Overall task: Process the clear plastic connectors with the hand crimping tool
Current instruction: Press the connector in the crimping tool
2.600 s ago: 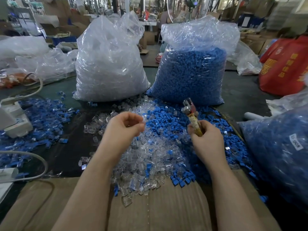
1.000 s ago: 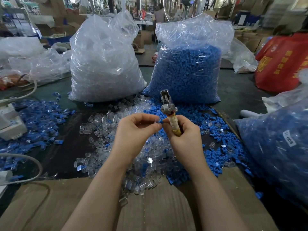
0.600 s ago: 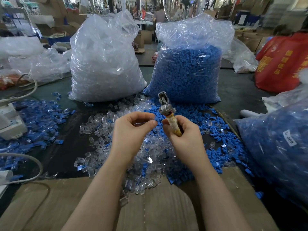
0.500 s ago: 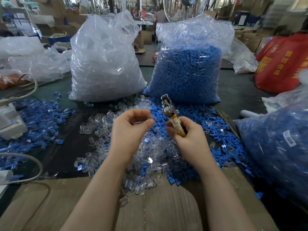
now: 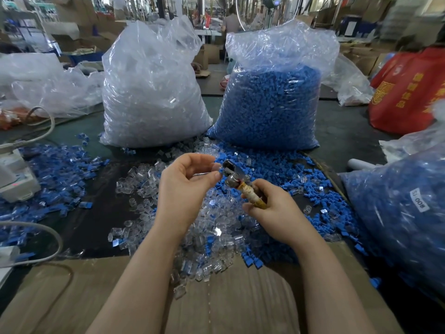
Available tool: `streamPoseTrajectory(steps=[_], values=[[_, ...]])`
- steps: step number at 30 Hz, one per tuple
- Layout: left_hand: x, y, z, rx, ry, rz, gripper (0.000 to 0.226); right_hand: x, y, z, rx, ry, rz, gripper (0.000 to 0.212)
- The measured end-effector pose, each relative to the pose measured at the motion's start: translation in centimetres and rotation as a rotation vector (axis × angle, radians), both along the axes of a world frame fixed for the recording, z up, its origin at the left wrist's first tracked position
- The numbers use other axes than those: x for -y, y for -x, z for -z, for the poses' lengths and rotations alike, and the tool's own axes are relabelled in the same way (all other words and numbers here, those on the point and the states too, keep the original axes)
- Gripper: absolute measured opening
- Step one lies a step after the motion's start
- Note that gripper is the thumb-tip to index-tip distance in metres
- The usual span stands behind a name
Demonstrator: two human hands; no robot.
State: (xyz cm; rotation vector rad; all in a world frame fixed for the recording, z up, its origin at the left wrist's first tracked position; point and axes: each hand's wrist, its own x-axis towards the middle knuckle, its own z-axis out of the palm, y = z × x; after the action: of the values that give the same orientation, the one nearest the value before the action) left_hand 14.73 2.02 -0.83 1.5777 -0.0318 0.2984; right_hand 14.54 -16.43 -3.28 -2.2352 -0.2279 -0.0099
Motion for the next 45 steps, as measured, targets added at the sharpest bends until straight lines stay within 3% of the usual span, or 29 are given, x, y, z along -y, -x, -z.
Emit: streamPoseTrajectory(steps=[5,11,16,25,34,37,45], values=[[-0.1,0.0,0.0,-0.003,-0.023,-0.026,0.025,-0.3,0.0,0.0,0.046,-0.029,0.022,0.011],[0.4,0.0,0.2,-0.008,-0.151,-0.051,0.018,-1.7,0.0,-0.1,0.231,-0.308,0.082,0.022],[1.3,0.1,0.3,0.005,-0.142,-0.030,0.021,-2.5,0.1,-0.1,0.297,-0.314,0.086,0.019],[1.3,0.1,0.4,0.014,-0.164,-0.021,0.023,-2.7,0.1,-0.1,0.291,-0.280,0.122,0.031],[0.7,0.0,0.2,-0.012,-0.076,-0.035,0.020,-1.2,-0.2,0.1,0.137,-0.309,0.050,0.017],[0.3,-0.1,0.1,-0.010,0.006,-0.031,0.025,-0.3,-0.2,0.1,0.097,-0.196,0.012,0.017],[-0.1,-0.1,0.1,0.018,0.008,-0.007,0.027,-0.2,-0.2,0.3,0.006,-0.047,-0.030,0.016]])
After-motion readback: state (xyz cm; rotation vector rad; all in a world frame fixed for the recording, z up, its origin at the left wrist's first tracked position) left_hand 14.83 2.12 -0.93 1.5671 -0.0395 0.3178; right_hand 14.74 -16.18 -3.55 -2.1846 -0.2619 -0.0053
